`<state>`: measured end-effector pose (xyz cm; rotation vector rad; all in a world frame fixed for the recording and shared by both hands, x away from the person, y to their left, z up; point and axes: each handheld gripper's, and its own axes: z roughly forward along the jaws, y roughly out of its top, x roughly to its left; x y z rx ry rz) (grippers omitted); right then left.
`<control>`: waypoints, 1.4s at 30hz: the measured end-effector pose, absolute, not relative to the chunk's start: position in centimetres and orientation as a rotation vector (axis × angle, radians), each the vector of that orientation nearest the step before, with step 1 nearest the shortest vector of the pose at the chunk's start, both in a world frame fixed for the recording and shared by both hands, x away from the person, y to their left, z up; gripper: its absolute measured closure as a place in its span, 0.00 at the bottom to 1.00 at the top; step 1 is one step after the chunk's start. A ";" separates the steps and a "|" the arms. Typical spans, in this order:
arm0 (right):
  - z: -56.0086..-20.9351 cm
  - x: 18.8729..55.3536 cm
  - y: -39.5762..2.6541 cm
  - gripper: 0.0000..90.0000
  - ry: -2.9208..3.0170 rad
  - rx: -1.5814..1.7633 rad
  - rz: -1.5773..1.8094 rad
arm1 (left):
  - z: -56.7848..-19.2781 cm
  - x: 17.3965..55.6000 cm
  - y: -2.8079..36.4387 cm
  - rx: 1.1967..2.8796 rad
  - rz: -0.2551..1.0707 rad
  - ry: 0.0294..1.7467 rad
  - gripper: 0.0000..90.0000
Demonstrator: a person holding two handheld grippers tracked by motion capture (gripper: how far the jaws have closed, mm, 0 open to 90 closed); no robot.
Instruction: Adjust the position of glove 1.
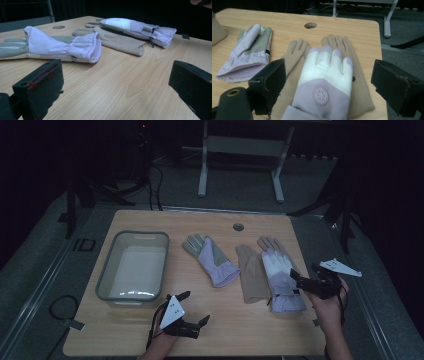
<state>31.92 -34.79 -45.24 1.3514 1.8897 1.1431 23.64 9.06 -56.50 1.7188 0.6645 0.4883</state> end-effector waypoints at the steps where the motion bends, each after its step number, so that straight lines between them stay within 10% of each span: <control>1: -45.0 32.1 -34.4 0.15 1.896 1.345 1.130 | -56.5 23.6 9.1 1.719 0.488 0.664 0.00; 42: -45.9 42.4 -19.1 0.61 2.390 1.042 1.108 | -56.5 23.7 9.1 1.719 0.469 0.654 0.00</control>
